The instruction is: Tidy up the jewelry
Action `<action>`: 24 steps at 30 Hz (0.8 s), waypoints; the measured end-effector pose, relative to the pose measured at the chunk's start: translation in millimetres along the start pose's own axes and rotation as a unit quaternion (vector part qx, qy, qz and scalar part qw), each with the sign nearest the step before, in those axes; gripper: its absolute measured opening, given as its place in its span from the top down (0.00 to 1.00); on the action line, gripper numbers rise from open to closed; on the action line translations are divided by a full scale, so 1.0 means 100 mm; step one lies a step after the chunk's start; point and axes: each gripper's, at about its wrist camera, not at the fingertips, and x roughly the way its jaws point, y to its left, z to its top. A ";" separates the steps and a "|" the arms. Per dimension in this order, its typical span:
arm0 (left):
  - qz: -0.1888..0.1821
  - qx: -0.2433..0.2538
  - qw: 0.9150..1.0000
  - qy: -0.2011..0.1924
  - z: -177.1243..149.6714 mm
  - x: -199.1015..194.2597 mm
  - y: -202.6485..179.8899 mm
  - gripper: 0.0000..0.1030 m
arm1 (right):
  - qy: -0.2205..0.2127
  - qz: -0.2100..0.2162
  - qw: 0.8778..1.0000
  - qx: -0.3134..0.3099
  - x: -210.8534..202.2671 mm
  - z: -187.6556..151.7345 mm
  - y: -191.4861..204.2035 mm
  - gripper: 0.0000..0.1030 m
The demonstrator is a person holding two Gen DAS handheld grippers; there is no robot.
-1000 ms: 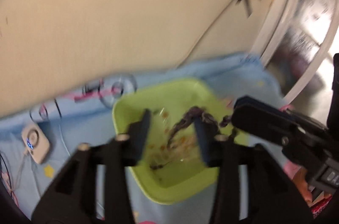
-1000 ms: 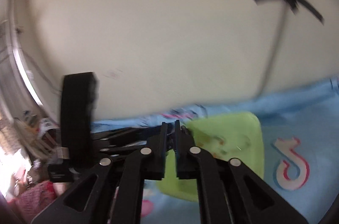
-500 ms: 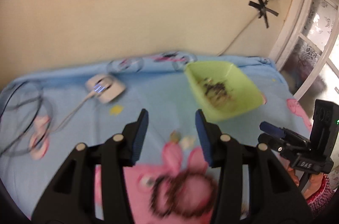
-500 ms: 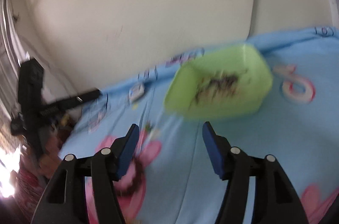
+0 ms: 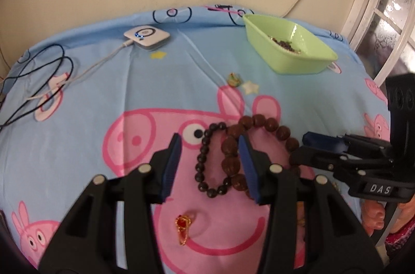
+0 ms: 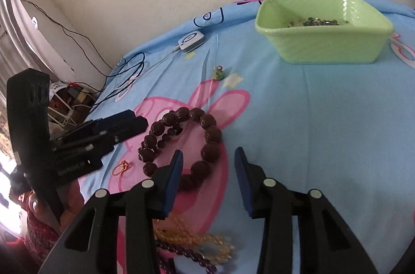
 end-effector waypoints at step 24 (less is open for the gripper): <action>-0.073 0.019 0.997 0.014 0.10 0.43 -0.65 0.85 | -0.071 -0.076 0.994 0.022 -0.44 -0.01 -0.39 1.00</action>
